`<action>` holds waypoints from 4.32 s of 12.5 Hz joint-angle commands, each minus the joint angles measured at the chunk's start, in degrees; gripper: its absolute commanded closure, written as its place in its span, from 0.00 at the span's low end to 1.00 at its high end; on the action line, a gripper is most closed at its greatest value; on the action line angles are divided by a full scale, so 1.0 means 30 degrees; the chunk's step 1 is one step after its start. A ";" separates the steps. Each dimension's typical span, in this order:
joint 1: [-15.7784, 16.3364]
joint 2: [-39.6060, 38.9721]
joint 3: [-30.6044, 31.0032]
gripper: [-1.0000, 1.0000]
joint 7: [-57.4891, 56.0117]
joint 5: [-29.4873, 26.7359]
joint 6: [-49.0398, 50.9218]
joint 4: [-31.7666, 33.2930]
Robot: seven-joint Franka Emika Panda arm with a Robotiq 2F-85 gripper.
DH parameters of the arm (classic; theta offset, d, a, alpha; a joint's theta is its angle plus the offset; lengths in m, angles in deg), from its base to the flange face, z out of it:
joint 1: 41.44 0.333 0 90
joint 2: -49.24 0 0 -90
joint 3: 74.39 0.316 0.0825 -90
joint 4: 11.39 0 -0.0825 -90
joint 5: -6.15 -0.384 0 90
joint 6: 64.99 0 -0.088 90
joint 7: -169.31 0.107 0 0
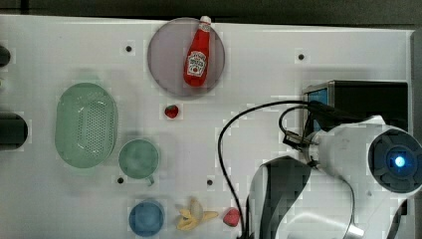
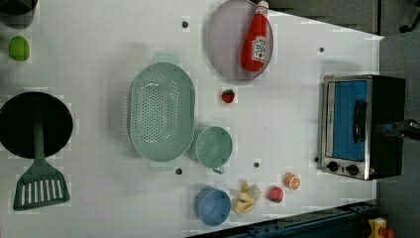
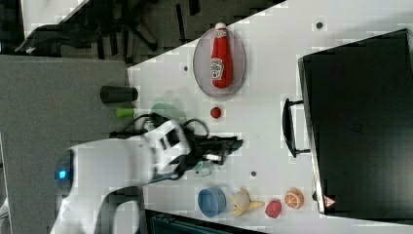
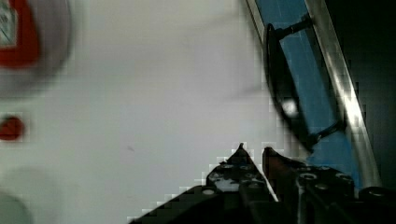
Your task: Flap open oven.
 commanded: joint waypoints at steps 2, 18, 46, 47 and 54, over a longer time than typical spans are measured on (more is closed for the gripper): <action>-0.0334 -0.1227 -0.1508 0.83 -0.6091 0.0059 -0.2317 -0.0086; -0.0199 -0.5099 -0.1799 0.83 -0.6104 -0.0009 -0.6471 0.0989; 0.5012 -1.2681 0.2812 0.83 1.7671 1.7610 -0.5094 0.0834; 0.4977 -1.2799 0.2774 0.83 1.7689 1.7567 -0.5474 0.0819; 0.4570 -0.7389 0.2096 0.83 1.7770 0.9688 -0.6714 0.0739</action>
